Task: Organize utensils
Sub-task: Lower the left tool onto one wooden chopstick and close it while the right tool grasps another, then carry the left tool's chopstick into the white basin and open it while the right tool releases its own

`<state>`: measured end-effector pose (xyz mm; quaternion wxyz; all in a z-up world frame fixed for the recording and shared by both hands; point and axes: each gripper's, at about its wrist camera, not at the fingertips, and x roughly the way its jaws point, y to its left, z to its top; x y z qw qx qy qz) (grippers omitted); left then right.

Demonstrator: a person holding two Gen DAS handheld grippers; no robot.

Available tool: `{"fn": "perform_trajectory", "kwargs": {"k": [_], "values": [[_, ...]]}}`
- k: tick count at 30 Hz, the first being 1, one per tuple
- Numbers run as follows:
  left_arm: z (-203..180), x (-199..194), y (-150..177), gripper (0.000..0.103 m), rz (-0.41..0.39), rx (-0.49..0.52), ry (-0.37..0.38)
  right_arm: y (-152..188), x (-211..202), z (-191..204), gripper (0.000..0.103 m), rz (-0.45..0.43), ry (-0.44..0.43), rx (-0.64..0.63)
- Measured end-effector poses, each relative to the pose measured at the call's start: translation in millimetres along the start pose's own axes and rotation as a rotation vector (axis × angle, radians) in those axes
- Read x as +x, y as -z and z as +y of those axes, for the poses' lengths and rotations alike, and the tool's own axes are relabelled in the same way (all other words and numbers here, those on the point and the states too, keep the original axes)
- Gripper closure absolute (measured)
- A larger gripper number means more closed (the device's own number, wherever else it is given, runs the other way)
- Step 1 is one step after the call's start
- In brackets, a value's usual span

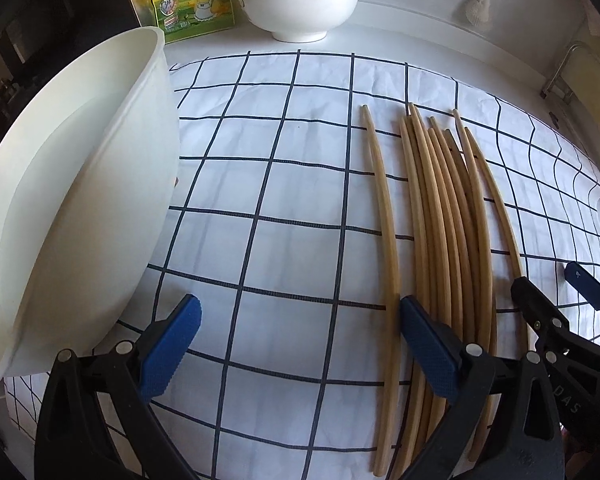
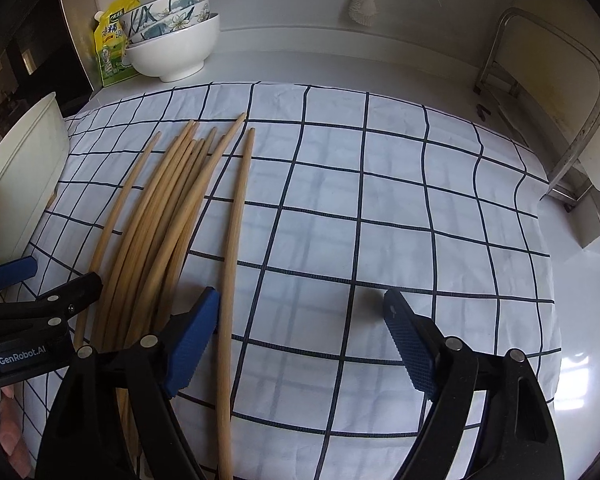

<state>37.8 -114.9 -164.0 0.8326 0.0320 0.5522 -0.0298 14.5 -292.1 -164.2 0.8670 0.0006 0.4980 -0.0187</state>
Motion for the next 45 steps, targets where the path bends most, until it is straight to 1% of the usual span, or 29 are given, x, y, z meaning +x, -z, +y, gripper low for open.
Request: {"fn": "perform_trajectory", "kwargs": {"k": [1,2,3,4,5,6,7,8,9,10,11,12,13,14,15,18,21,26,29,33,37,41,43,45], "values": [[0,0,0,0.006,-0.003,-0.002,0.001,0,0,1,0.024,-0.005,0.000,-0.003],[-1,0,-1,0.009,-0.005,-0.002,0.002,0,0,1,0.026,-0.009,-0.004,-0.007],[-2,-1,-1,0.015,-0.010,0.001,0.011,0,0,2,0.028,-0.013,-0.007,-0.014],[-4,-2,-2,0.018,-0.016,0.011,0.017,0,-1,4,0.032,-0.017,-0.010,-0.023],[-6,-4,-3,0.025,-0.020,0.021,0.020,-1,-1,7,0.035,-0.021,-0.015,-0.031],[-9,-6,-4,0.034,-0.023,0.034,0.029,-1,-1,8,0.040,-0.023,-0.021,-0.036],[-11,-7,-5,0.038,-0.018,0.043,0.041,-1,-2,11,0.045,-0.026,-0.026,-0.043],[-14,-8,-7,0.046,-0.012,0.046,0.047,0,-2,14,0.048,-0.028,-0.030,-0.054],[-15,-9,-8,0.056,-0.009,0.050,0.050,0,-3,16,0.055,-0.031,-0.037,-0.066],[-17,-9,-9,0.062,-0.008,0.053,0.053,-1,-3,19,0.062,-0.031,-0.044,-0.078],[-18,-10,-10,0.077,-0.008,0.056,0.060,-1,-4,21,0.065,-0.030,-0.050,-0.086],[-19,-9,-12,0.094,-0.006,0.061,0.068,-2,-4,23,0.073,-0.028,-0.054,-0.093],[-19,-8,-13,0.095,-0.002,0.065,0.075,-2,-5,23,0.084,-0.025,-0.058,-0.095],[-20,-8,-14,0.096,0.000,0.067,0.078,-3,-5,23,0.092,-0.020,-0.058,-0.091],[-20,-8,-14,0.096,0.001,0.069,0.082,-5,-4,21,0.097,-0.015,-0.060,-0.080],[-20,-8,-15,0.096,0.011,0.067,0.105,-8,-3,9,0.097,0.001,-0.116,-0.017],[-19,-14,-16,0.096,0.017,0.069,0.135,-7,-11,1,0.097,-0.002,-0.116,0.020],[-17,-43,-23,0.096,-0.019,0.077,0.181,-15,-44,-8,0.097,-0.042,-0.120,0.074],[-4,-71,-32,0.096,-0.072,0.079,0.198,-29,-65,3,0.097,-0.076,-0.138,0.067],[29,-104,-47,0.096,-0.146,0.055,0.194,-57,-92,45,0.097,-0.136,-0.198,0.019],[84,-122,-62,0.096,-0.191,0.009,0.137,-88,-101,107,0.097,-0.154,-0.303,-0.037],[146,-126,-70,0.095,-0.210,-0.053,0.068,-111,-91,177,0.097,-0.134,-0.374,-0.108],[174,-117,-72,0.095,-0.196,-0.076,0.043,-119,-79,206,0.097,-0.106,-0.397,-0.135],[198,-105,-73,0.095,-0.176,-0.094,0.022,-126,-64,236,0.097,-0.074,-0.397,-0.168]]}}
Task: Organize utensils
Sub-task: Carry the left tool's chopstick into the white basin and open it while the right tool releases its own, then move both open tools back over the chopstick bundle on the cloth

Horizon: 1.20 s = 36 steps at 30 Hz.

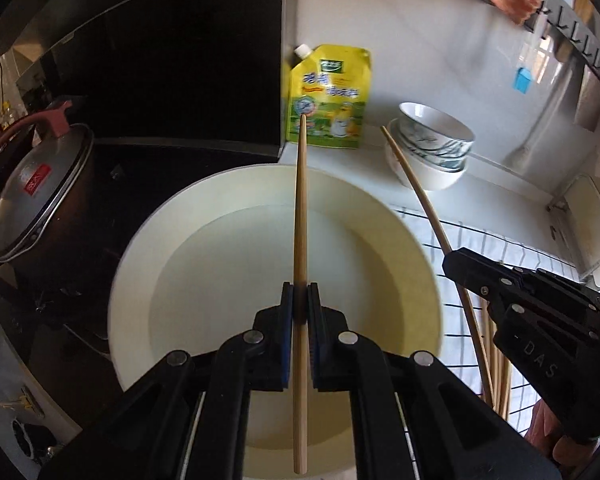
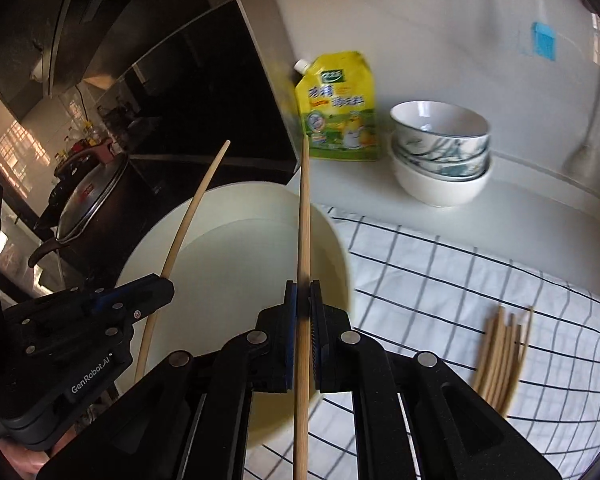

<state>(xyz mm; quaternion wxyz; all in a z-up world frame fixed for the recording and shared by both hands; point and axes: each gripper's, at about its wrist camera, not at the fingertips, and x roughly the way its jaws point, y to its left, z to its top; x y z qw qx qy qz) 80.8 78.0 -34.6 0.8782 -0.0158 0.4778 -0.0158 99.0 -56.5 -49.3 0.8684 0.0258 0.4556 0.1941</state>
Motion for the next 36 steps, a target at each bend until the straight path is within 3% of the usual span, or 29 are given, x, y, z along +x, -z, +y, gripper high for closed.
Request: {"fn": "perform_trajectory", "kwargs": {"k": [8,14,16,18,19,26,36], "values": [[48,48,2,0.095,0.093,-0.033,-0.001,1,68,37,0.097,0.159,-0.016,0.003],[58,65,11,0.094,0.148,-0.019,0.020,11,84,39,0.097,0.200,0.022,0.016],[59,66,10,0.079,0.145,-0.012,0.012,11,82,39,0.091,0.189,0.030,0.014],[61,63,9,0.043,0.122,-0.014,-0.012,12,77,37,0.073,0.165,0.043,0.014],[63,58,9,0.039,0.102,-0.020,-0.025,11,72,36,0.072,0.147,0.055,0.016],[68,36,5,0.039,0.075,-0.077,-0.025,16,47,26,0.072,0.109,0.084,0.015],[40,0,10,0.039,0.042,-0.084,0.005,40,2,1,0.072,0.088,0.119,0.041]]}}
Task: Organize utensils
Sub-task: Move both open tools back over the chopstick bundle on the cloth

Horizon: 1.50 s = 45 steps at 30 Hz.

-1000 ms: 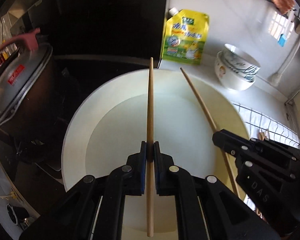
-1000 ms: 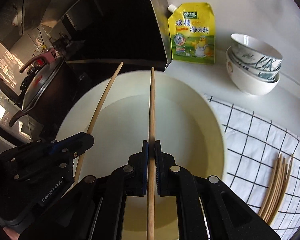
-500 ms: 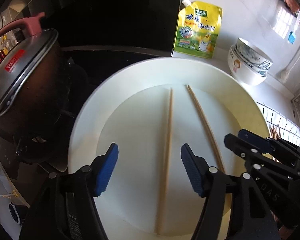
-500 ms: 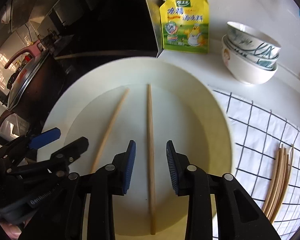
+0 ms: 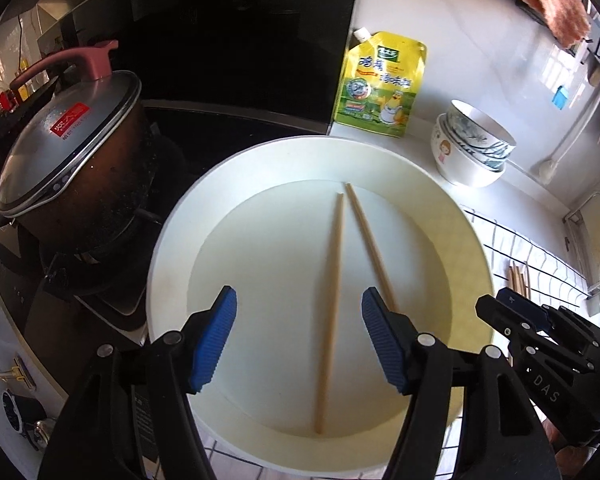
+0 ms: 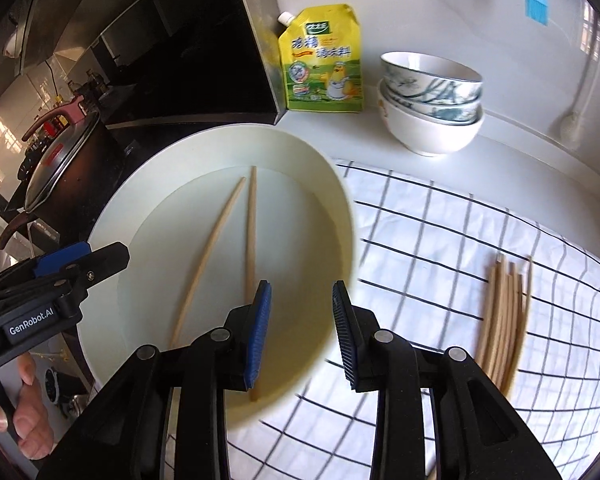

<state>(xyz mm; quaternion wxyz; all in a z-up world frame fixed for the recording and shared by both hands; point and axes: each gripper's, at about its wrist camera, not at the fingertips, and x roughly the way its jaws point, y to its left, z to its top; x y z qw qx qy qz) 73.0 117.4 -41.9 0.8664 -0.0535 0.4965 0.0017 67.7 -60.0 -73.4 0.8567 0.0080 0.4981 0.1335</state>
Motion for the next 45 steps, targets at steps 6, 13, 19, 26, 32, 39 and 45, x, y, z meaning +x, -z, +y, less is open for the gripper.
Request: {"fn": "perform_trajectory", "kwargs": {"k": [6,13,19,26,32,39,45], "values": [[-32,-12,5,0.039,0.003,0.033,0.026,16,-29,-30,0.072,-0.026,0.030,0.035],[-72,-25,15,0.039,0.002,0.095,0.052,35,-56,-75,0.071,-0.057,0.068,0.110],[-107,-28,23,0.039,0.007,0.157,0.084,53,-76,-116,0.067,-0.080,0.116,0.178],[-148,-26,34,0.036,0.016,0.217,0.117,74,-87,-158,0.064,-0.090,0.161,0.243],[-179,-18,46,0.036,0.036,0.258,0.147,94,-88,-180,0.064,-0.072,0.186,0.264],[-203,-1,64,0.035,0.071,0.298,0.151,112,-69,-192,0.062,-0.029,0.191,0.247],[-207,15,73,0.032,0.095,0.306,0.129,119,-41,-197,0.062,0.006,0.165,0.252]]}}
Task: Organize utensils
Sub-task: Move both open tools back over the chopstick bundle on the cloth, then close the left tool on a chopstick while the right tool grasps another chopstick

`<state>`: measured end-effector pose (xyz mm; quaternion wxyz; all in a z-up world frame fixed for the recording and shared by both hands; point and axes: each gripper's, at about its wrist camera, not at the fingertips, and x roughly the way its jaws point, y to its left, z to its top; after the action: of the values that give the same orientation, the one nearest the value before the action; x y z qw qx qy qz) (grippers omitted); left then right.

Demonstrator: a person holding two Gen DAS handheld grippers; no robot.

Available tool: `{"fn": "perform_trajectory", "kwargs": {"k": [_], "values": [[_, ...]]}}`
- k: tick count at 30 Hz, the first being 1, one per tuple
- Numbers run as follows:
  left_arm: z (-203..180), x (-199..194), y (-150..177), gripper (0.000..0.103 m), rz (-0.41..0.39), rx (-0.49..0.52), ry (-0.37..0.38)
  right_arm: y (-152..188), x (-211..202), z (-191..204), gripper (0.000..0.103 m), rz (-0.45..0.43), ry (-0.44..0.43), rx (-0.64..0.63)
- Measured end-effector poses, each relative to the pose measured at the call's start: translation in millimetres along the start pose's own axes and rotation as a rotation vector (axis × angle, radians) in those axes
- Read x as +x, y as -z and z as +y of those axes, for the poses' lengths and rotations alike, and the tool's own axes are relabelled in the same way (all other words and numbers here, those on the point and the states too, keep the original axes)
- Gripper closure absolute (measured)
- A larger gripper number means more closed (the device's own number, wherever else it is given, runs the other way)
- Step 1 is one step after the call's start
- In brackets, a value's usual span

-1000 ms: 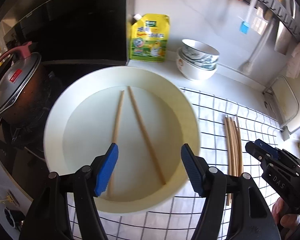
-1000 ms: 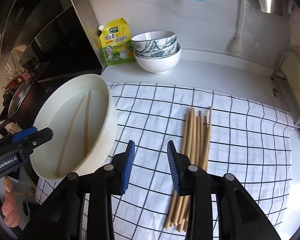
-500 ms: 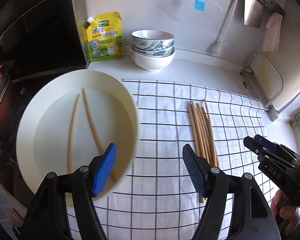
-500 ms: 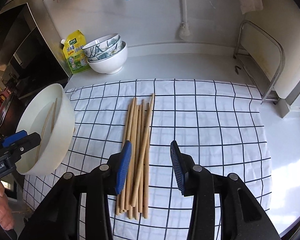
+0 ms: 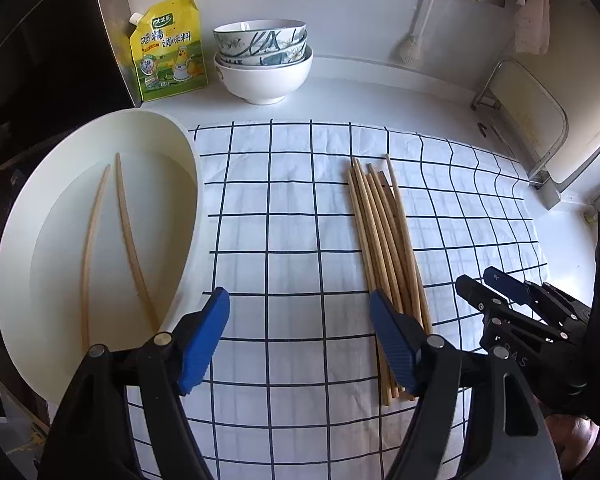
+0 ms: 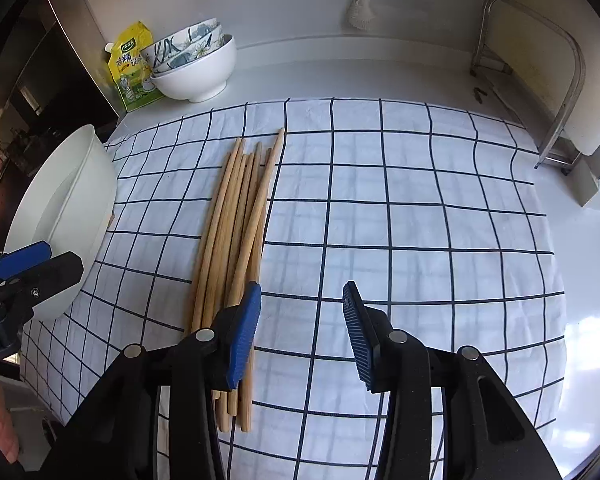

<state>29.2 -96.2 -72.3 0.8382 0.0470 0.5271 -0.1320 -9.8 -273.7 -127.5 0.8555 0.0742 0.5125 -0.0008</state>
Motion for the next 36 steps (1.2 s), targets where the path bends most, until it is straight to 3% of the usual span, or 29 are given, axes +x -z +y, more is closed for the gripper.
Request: {"fn": "perform_trajectory", "kwargs": {"k": [16,36], "values": [[2,14,4,0.031,-0.001,-0.031,-0.029,-11,36,24,0.060,0.015,-0.031,-0.063],[-23,60,8,0.030,0.023,-0.050,-0.018,-3,25,-15,0.059,-0.013,-0.045,-0.028]]}}
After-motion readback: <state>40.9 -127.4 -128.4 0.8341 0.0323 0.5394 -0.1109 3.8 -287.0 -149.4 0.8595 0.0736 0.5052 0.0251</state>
